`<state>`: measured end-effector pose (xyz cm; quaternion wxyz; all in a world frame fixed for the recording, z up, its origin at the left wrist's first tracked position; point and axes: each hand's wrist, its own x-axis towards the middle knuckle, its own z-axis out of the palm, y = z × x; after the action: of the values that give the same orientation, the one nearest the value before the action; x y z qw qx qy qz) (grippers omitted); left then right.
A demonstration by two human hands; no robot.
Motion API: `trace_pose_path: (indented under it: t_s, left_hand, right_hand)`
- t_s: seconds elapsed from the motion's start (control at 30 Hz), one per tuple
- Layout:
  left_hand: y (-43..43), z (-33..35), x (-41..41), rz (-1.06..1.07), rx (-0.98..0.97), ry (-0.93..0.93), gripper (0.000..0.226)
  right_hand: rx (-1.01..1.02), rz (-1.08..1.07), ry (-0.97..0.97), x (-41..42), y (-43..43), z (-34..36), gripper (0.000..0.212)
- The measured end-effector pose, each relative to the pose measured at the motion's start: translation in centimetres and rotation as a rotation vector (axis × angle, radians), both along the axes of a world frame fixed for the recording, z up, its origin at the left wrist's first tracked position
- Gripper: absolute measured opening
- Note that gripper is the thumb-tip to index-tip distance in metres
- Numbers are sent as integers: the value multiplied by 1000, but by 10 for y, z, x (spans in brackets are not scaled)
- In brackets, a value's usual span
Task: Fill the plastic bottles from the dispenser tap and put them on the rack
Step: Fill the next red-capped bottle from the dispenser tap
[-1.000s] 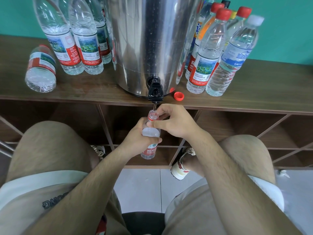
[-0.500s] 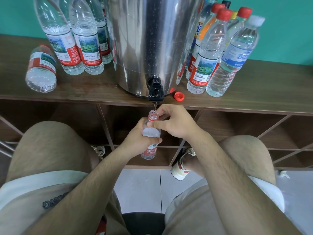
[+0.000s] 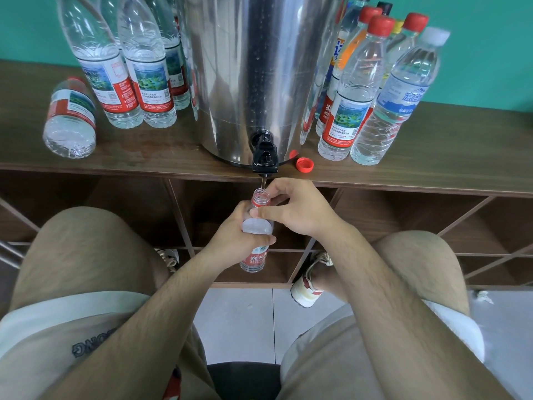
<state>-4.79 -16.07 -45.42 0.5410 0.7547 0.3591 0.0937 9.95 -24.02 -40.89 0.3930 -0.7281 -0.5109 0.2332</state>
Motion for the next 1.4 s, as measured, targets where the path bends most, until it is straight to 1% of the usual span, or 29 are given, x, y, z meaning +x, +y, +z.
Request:
trace_pose_path:
  t_s: [0.7, 1.4]
  left_hand:
    - [-1, 2, 0, 0, -4, 7, 82]
    - [-3, 7, -2, -2, -13, 19, 81]
  right_hand:
    - [3, 0, 22, -1, -1, 2, 24]
    - [-1, -1, 3, 1, 1, -1, 24]
